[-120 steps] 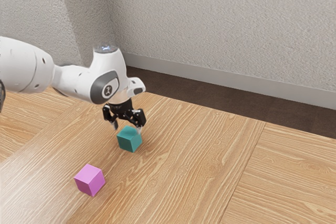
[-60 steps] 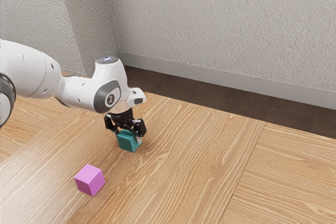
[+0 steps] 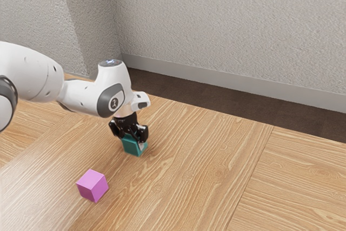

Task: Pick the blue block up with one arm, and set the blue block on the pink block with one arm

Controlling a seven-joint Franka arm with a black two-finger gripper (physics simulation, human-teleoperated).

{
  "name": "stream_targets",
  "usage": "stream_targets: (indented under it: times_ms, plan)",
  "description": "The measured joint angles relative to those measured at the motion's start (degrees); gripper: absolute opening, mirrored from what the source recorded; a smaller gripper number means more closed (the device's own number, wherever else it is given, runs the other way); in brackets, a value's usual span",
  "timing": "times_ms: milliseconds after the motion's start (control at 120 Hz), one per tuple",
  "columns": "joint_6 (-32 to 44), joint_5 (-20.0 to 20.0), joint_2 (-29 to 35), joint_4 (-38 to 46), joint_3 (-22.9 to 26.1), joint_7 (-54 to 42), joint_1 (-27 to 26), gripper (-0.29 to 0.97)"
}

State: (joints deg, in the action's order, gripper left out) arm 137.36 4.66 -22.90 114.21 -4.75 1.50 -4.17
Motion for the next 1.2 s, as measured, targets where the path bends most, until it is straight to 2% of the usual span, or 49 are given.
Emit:
stream_targets:
  times_ms: [92,175,283,550,767,1200]
  plan:
    - [0.03,-0.33,3.85,2.15,-0.08,0.29,-0.2,0.35]
    - [0.05,-0.79,12.35,9.25,-0.19,1.41,-0.44,0.35]
    - [0.03,-3.36,24.14,18.12,-0.23,3.64,-0.53,0.35]
    - [-0.31,-5.67,39.89,34.38,-0.18,9.28,1.4,0.35]
    - [-1.56,-5.97,43.38,38.79,-0.18,12.78,2.52,0.35]
    - [-2.26,-6.33,40.23,39.57,0.43,16.88,2.5,0.35]
